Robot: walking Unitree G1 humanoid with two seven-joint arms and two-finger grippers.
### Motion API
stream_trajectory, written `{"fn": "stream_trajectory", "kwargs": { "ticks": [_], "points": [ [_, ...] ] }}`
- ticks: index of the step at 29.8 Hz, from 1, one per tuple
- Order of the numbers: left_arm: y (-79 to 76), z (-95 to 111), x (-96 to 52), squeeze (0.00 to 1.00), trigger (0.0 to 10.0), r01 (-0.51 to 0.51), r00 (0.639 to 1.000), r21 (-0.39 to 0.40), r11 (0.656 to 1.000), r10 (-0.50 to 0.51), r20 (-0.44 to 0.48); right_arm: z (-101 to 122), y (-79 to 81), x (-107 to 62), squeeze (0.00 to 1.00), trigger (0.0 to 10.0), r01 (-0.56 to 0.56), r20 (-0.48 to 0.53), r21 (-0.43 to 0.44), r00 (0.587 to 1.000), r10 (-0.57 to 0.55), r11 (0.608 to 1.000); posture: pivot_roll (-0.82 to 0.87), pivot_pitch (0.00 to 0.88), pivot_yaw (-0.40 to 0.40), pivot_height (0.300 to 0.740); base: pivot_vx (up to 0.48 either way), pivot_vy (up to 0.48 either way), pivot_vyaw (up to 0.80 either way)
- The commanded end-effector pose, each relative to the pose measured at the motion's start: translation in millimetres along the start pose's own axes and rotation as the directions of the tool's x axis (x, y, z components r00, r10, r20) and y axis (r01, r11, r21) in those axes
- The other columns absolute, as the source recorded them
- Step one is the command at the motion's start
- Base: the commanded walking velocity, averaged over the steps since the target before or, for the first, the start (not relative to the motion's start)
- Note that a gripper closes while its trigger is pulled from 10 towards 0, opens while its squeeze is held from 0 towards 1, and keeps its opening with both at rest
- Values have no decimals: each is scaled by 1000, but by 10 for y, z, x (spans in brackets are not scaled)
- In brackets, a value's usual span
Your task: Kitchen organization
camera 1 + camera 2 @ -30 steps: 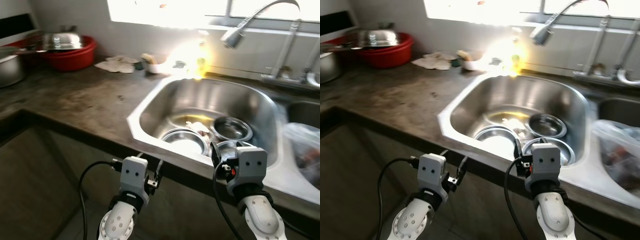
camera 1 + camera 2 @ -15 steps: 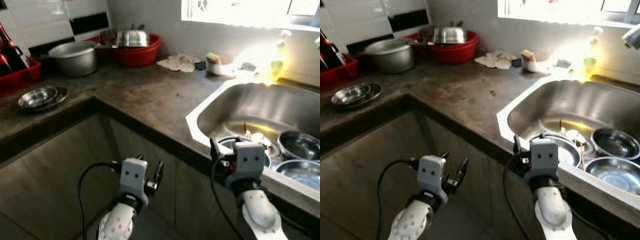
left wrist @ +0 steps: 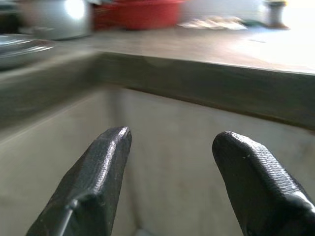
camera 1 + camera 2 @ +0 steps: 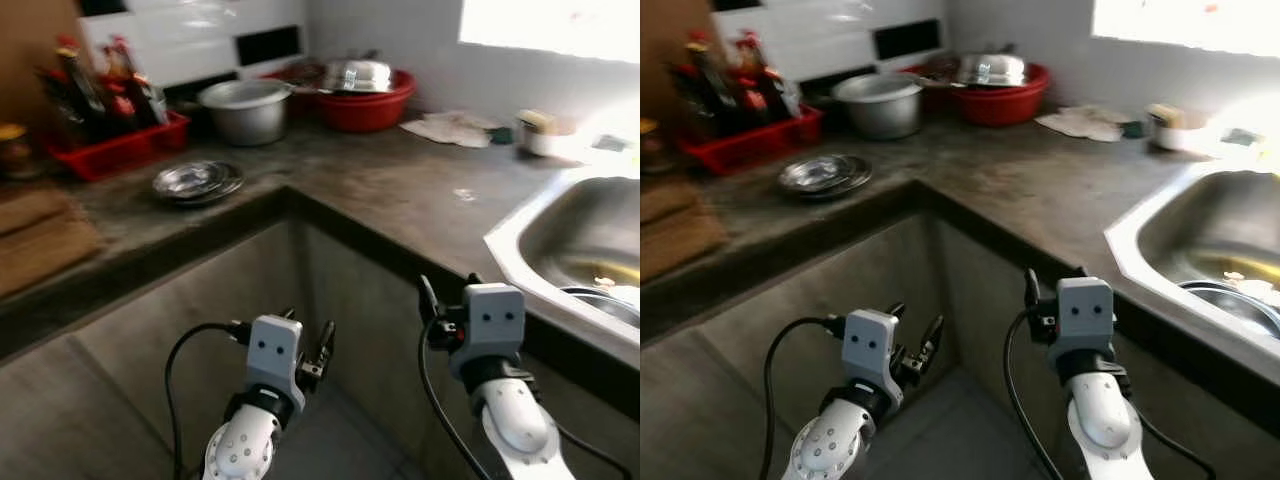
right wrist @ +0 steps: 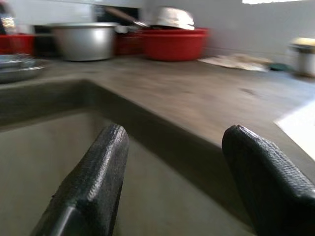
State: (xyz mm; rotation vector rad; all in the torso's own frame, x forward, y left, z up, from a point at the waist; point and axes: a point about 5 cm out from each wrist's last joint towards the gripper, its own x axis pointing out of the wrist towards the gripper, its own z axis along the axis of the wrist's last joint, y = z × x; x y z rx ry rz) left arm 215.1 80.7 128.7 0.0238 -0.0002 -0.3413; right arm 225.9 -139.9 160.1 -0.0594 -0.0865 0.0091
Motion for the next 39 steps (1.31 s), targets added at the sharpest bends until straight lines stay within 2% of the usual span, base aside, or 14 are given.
{"fn": "stream_trajectory", "kwargs": {
  "ticks": [1,7,25,39],
  "points": [
    [67,2,-19,0,10000,-21,1000,18,1000,21,-1,65,77,19,0,10000,-23,23,21,999,23,1000,109,9,-2,740,0,0,800],
    [63,0,-11,0,10000,-21,1000,32,999,21,-1,59,115,46,0,10000,-41,14,28,999,41,999,111,10,-3,740,0,0,757],
    [51,-17,-22,0,10000,-17,1000,31,999,17,-4,56,198,82,0,10000,-100,6,70,995,100,993,117,1,-10,740,279,0,0],
    [51,-23,-21,0,10000,-14,1000,32,999,14,-2,85,230,121,0,10000,-150,26,45,989,149,988,117,0,-12,740,308,0,57]
  ]
}}
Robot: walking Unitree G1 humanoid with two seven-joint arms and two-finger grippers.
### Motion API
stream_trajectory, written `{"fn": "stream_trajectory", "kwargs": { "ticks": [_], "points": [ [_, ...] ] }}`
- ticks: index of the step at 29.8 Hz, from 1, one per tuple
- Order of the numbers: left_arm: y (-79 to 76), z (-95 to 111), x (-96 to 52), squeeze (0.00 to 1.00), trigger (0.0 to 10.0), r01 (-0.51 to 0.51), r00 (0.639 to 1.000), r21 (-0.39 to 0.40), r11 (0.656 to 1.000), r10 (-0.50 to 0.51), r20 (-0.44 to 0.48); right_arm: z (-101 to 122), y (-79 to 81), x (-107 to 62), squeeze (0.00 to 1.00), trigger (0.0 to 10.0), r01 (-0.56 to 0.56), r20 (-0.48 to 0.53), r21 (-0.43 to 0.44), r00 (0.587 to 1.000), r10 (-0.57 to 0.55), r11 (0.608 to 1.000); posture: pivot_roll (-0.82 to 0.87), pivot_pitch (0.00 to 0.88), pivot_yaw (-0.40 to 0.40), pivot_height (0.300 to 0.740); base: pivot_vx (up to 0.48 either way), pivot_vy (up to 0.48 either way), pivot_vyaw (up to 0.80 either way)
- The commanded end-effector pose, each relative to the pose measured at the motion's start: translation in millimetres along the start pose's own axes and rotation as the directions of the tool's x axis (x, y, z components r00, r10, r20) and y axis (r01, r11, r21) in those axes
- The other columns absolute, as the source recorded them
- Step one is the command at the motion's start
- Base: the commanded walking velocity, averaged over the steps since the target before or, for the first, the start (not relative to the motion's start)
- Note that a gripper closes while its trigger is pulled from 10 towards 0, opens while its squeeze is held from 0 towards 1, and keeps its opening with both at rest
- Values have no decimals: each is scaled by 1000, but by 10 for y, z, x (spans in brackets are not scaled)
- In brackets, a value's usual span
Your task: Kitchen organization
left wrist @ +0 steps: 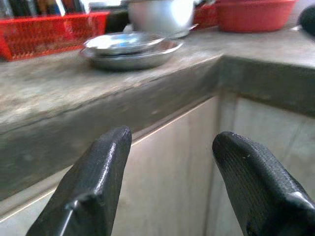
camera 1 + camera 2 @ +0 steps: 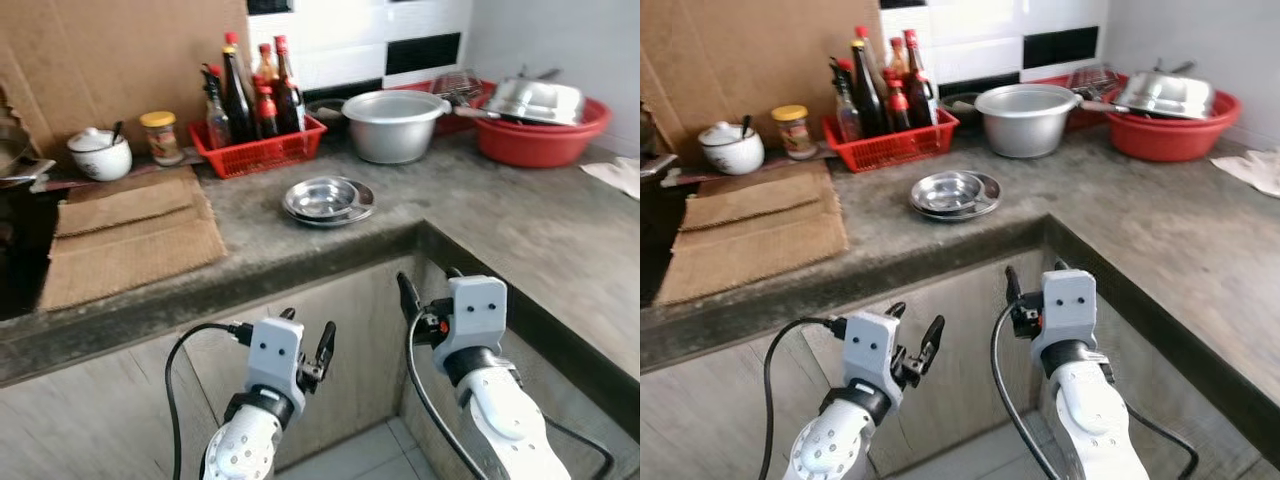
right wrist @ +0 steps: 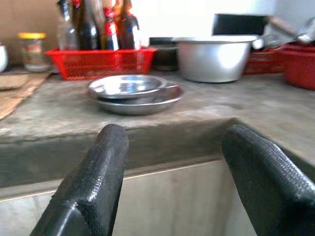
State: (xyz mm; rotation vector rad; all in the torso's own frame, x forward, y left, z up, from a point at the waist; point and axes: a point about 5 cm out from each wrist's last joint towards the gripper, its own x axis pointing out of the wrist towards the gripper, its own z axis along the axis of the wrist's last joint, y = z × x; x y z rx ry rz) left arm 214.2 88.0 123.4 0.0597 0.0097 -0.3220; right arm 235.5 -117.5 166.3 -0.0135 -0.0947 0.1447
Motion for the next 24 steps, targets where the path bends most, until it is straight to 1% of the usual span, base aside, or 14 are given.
{"fn": "stream_trajectory", "kwargs": {
  "ticks": [1,5,11,13,20,21,22,23,24],
  "points": [
    [-13,32,13,0,10000,5,1000,-1,1000,-5,14,23,11,21,0,10000,-21,13,-10,1000,21,1000,117,0,-12,740,304,0,800],
    [-8,32,14,0,10000,4,1000,1,1000,-4,15,25,5,47,0,10000,-22,12,-11,1000,22,1000,119,0,-13,740,304,0,775],
    [-6,27,12,0,10000,7,1000,1,1000,-7,12,36,-44,97,0,10000,-9,13,-4,1000,9,1000,118,0,-11,740,301,0,0],
    [-8,20,12,0,10000,4,1000,-10,1000,-4,5,47,-63,111,0,10000,-9,18,-9,1000,9,1000,121,0,-12,740,268,0,0],
    [-12,18,8,0,10000,3,1000,-8,1000,-3,0,67,-65,141,0,10000,-23,28,9,999,23,1000,121,7,-13,740,0,0,0],
    [-19,25,9,0,10000,7,1000,-12,1000,-7,4,76,-65,158,43,10000,-25,30,16,999,25,1000,120,11,-11,740,0,0,0],
    [-20,26,7,0,10000,8,1000,-14,1000,-8,5,76,-64,160,43,10000,-25,30,18,999,25,1000,119,12,-8,740,0,0,0],
    [-32,22,6,0,10000,13,1000,-12,1000,-13,2,83,-71,188,1000,10000,-19,36,27,999,19,999,119,13,-12,740,0,0,0],
    [-41,25,7,0,10000,18,1000,-18,1000,-18,3,86,-73,210,1000,10000,-15,37,25,999,14,1000,119,17,-12,740,0,0,0]
  ]
}}
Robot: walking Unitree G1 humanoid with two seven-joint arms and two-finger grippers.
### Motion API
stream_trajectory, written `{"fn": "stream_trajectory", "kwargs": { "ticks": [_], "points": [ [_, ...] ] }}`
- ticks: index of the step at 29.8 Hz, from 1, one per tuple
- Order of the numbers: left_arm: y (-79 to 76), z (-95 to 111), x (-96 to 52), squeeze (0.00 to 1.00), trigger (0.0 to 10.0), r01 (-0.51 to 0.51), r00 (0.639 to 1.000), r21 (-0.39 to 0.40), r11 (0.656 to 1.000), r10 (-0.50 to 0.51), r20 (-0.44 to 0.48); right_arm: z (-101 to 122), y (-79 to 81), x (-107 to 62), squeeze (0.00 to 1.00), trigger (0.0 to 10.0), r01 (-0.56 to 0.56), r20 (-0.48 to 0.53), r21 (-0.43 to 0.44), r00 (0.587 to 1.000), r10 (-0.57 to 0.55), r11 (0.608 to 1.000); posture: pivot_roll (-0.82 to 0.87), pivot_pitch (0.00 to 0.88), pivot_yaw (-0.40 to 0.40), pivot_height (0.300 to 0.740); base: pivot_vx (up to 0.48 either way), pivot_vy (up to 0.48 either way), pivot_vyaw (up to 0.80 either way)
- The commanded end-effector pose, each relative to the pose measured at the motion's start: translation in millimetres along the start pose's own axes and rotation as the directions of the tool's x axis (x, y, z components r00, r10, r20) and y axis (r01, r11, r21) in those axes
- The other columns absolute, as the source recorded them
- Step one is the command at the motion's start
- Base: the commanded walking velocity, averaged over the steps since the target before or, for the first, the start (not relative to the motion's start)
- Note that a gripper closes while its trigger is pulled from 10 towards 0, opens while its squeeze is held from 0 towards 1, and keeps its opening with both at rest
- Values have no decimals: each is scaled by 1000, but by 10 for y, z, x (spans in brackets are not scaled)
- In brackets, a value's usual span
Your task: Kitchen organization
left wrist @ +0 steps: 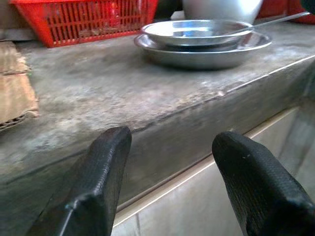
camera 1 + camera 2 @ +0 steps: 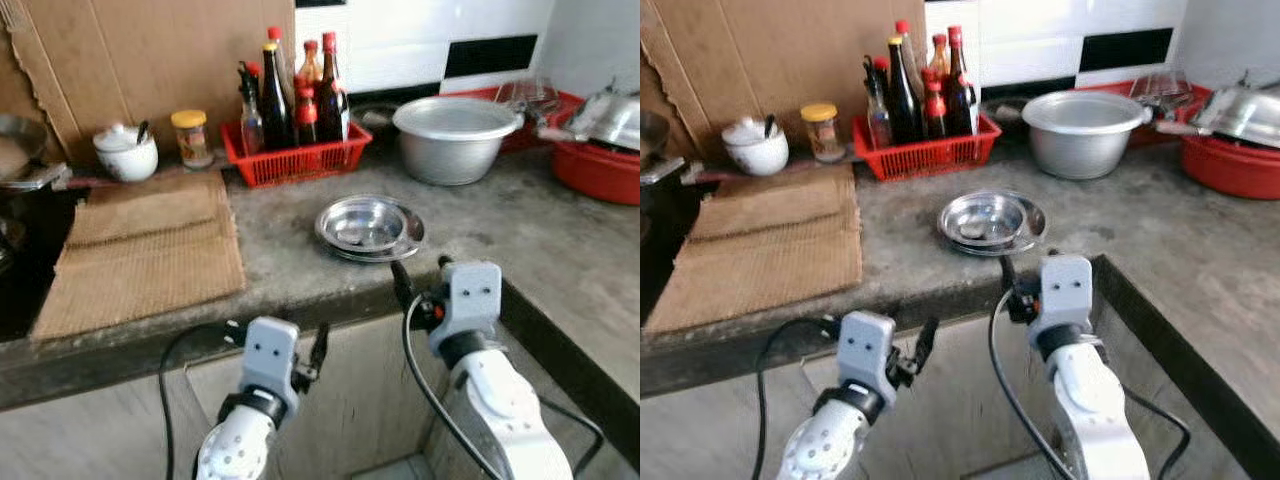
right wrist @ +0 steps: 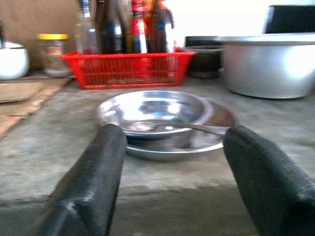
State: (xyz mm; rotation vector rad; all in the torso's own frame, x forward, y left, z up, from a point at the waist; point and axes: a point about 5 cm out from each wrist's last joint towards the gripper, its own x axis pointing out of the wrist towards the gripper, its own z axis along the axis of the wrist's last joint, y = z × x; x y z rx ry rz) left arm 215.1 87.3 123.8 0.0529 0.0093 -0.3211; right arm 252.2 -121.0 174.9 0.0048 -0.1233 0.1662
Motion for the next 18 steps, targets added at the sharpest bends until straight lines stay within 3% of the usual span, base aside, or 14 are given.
{"fn": "stream_trajectory", "kwargs": {
  "ticks": [1,5,6,7,14,15,16,17,18],
  "points": [
    [-37,19,-4,0,10000,19,1000,-11,1000,-19,2,15,-13,43,1000,10000,6,7,8,1000,-6,1000,119,17,-12,740,0,0,0],
    [-119,32,-8,0,10000,79,997,-35,996,-79,6,-14,-29,193,1000,10000,47,-15,39,999,-47,998,122,25,-13,740,0,0,0],
    [-133,36,-17,0,10000,87,996,-34,996,-87,7,-17,-35,225,604,10000,55,-23,60,998,-54,997,125,26,-17,740,0,0,0],
    [-137,34,-24,0,10000,87,996,-36,996,-86,5,-24,-55,276,0,10000,75,-34,78,997,-73,994,131,31,-21,740,0,0,0],
    [-140,32,-43,0,10000,81,997,-41,996,-81,2,-26,-125,419,0,10000,144,-55,131,989,-138,981,134,37,-27,740,0,0,0],
    [-141,33,-46,0,10000,82,997,-43,996,-82,1,-12,-147,458,102,10000,161,-48,133,987,-156,978,138,38,-29,740,0,0,0],
    [-138,33,-48,0,10000,81,997,-43,996,-81,1,-5,-161,478,651,10000,174,-45,138,985,-169,975,138,40,-30,740,0,0,0],
    [-135,31,-50,0,10000,80,997,-44,996,-80,-1,2,-174,497,890,10000,183,-44,146,983,-179,972,139,40,-29,740,0,0,0],
    [-133,29,-51,0,10000,79,997,-44,996,-79,-2,6,-182,508,890,10000,189,-43,151,982,-185,970,139,40,-29,740,0,0,0]
  ]
}}
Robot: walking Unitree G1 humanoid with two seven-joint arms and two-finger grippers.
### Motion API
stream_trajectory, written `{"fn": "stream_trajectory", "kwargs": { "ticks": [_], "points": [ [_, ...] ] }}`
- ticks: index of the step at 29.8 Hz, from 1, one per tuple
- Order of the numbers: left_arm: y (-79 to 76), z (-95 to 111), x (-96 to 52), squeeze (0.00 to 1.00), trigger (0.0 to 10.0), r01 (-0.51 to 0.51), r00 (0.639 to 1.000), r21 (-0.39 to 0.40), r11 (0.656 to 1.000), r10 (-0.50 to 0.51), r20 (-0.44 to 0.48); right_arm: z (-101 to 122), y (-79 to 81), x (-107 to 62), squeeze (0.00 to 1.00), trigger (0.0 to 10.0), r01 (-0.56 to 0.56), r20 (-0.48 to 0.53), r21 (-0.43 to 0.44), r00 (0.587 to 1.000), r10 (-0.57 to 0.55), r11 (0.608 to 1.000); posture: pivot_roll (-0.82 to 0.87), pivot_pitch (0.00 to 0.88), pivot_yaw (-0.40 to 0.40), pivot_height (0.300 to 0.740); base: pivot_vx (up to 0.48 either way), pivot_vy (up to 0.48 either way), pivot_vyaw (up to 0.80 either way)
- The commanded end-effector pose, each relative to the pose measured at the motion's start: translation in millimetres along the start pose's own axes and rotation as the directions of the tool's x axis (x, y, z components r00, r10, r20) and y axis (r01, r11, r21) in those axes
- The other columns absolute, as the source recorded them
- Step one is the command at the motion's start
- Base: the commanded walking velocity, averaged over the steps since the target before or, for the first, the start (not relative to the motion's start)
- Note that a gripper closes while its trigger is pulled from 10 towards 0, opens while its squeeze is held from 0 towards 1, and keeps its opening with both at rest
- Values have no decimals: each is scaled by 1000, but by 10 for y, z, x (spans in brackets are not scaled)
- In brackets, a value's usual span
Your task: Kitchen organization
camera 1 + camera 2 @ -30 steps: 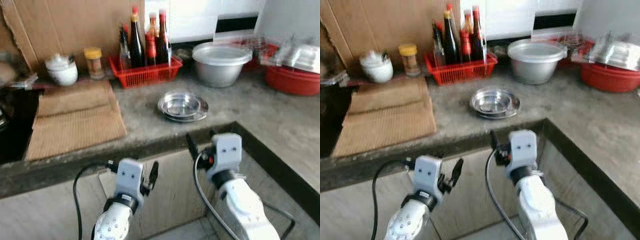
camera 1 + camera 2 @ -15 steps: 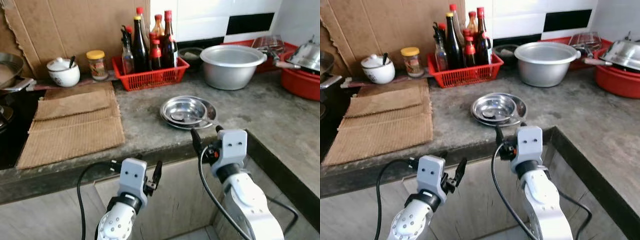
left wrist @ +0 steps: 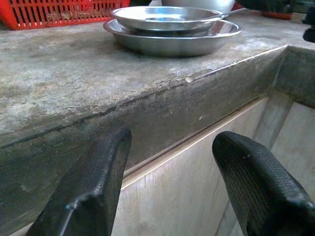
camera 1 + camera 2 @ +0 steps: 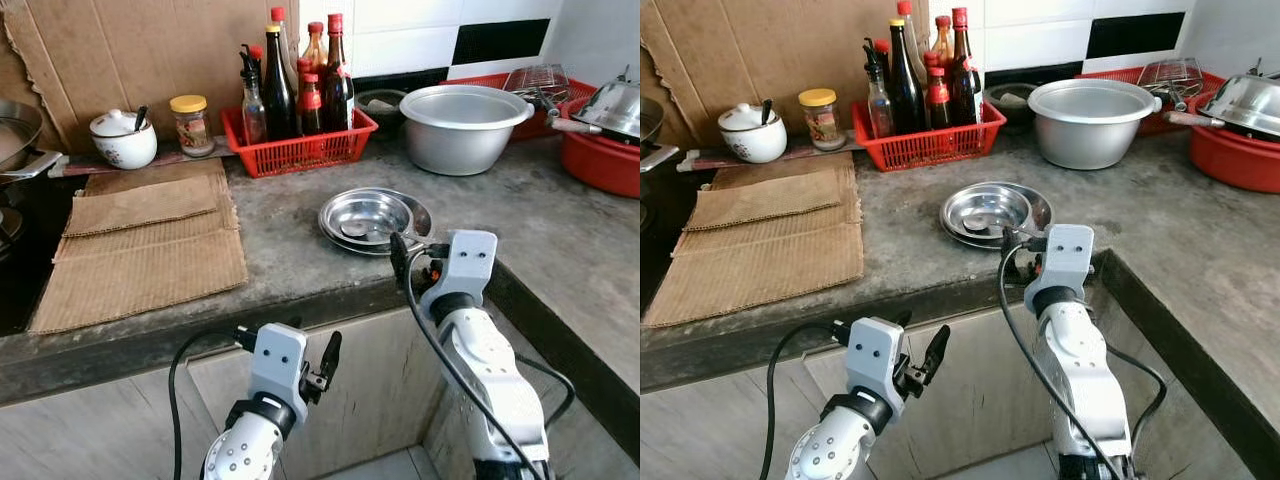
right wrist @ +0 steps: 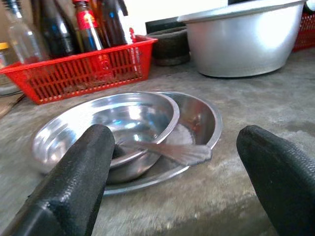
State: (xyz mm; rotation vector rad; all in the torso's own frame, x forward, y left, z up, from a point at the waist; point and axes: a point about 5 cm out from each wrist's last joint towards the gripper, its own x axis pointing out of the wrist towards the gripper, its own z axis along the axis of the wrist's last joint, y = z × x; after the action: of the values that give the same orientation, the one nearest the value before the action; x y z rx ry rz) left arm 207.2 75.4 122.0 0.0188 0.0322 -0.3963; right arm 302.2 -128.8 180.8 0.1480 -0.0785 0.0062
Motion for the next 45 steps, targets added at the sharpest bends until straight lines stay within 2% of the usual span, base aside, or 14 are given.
{"fn": "stream_trajectory", "kwargs": {
  "ticks": [1,3,4,9,13,16,25,39,40,41,42,43,44,45],
  "points": [
    [5,39,-16,0,10000,3,1000,-7,1000,-3,11,18,-17,40,1000,10000,21,7,16,1000,-22,1000,138,40,-29,740,0,0,0],
    [5,38,-17,0,10000,2,1000,-7,1000,-2,10,23,-22,77,988,10000,31,5,16,1000,-31,999,138,41,-29,740,0,0,0],
    [4,37,-16,0,10000,3,1000,-7,1000,-3,9,12,-21,92,0,10000,36,-7,40,999,-36,999,137,41,-29,740,0,0,0],
    [4,39,-11,0,10000,3,1000,-5,1000,-3,10,-15,-9,124,0,10000,44,-34,98,999,-41,994,137,41,-29,740,0,0,0],
    [6,40,-9,0,10000,2,1000,-3,1000,-2,10,-37,17,160,0,10000,51,-64,182,997,-40,982,138,41,-30,740,0,0,0],
    [5,37,-10,0,10000,-2,1000,0,1000,2,9,-34,37,208,0,10000,72,-88,282,995,-49,957,139,38,-32,740,0,0,0],
    [5,26,-9,0,10000,-7,1000,6,1000,7,8,35,95,282,0,10000,66,-94,394,995,-31,917,142,30,-37,740,0,0,0],
    [8,4,-1,0,10000,-8,1000,12,1000,8,3,133,181,307,0,10000,-1,-55,427,998,27,904,138,15,-33,740,0,0,0],
    [8,4,0,0,10000,-8,1000,12,1000,8,3,133,185,307,0,9255,-4,-55,427,998,31,904,138,14,-33,740,0,0,0],
    [10,5,2,0,10000,-9,1000,14,1000,8,4,132,193,308,0,4196,-9,-57,424,998,36,905,138,14,-33,740,0,0,0],
    [11,6,4,0,10000,-9,1000,14,1000,9,5,132,195,310,0,1765,-10,-58,423,998,38,906,137,14,-33,740,0,0,0],
    [11,6,4,0,10000,-9,1000,14,1000,9,5,132,195,310,0,1765,-10,-58,423,998,38,906,137,14,-33,740,0,0,0],
    [12,8,5,0,10000,-10,1000,15,1000,10,6,136,195,312,0,0,-11,-56,425,998,38,905,138,15,-33,740,0,0,0],
    [12,8,5,0,10000,-10,1000,15,1000,10,6,136,195,312,0,0,-11,-56,425,998,38,905,138,15,-33,740,0,0,0]
  ]
}}
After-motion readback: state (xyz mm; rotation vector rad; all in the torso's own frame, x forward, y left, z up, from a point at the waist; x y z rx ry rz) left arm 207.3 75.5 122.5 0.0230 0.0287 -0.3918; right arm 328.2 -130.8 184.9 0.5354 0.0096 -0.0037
